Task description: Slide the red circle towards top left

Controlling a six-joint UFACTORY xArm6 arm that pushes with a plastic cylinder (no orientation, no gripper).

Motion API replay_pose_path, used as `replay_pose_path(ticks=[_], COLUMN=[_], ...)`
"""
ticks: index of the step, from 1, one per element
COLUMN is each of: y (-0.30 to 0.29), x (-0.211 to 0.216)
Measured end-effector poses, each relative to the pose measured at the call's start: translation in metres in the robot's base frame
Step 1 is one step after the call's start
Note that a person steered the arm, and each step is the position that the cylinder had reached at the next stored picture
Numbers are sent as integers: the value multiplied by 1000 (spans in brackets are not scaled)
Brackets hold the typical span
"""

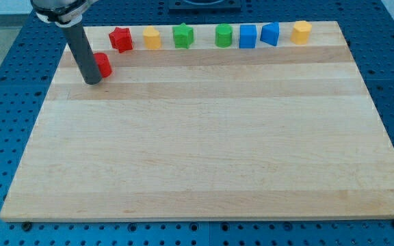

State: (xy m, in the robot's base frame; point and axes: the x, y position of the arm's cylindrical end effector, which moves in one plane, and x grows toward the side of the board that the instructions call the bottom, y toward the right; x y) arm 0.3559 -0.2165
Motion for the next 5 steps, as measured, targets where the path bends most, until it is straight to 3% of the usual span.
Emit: replay_pose_path(ticks=[2, 5], y=[34, 33], x=[-2, -42])
